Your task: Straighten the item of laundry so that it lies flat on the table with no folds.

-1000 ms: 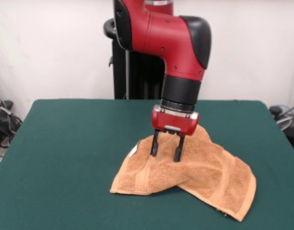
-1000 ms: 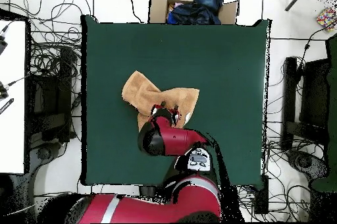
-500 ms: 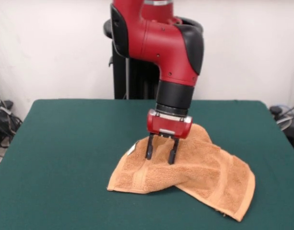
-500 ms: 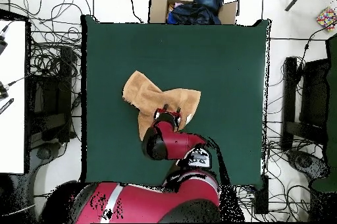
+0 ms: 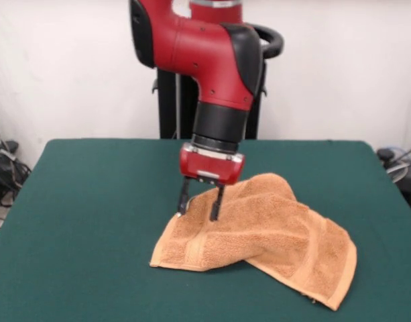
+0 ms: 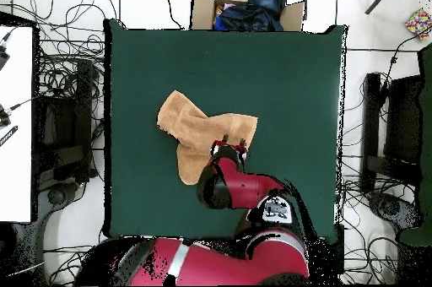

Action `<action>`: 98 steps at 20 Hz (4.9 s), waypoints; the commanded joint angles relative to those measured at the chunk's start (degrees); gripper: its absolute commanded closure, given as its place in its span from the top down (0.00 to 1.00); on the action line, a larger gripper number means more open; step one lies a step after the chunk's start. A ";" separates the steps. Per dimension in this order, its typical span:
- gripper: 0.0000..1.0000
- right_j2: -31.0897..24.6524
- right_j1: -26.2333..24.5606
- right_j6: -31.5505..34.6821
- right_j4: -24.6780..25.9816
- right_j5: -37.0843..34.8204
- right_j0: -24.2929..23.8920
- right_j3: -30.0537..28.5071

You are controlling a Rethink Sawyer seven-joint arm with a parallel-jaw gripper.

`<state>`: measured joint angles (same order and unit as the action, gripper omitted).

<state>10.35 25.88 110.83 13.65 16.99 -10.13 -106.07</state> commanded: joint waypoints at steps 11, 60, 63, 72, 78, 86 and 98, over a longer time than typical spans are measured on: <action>1.00 -6.55 0.76 4.94 5.07 -5.90 -5.38 1.89; 1.00 -4.90 -1.59 9.97 -1.97 2.39 0.51 -0.28; 1.00 -4.12 -2.75 10.01 -1.89 4.71 0.51 0.08; 1.00 -6.95 -0.95 8.74 0.98 3.37 -3.31 1.14; 1.00 -7.83 -1.61 9.08 -0.87 3.59 -2.44 2.05; 1.00 -6.73 -8.95 9.02 -2.47 10.33 -0.51 6.18; 1.00 -2.56 -12.57 4.95 -3.00 9.71 1.22 7.49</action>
<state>8.04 17.31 110.83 13.35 30.42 -9.76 -104.40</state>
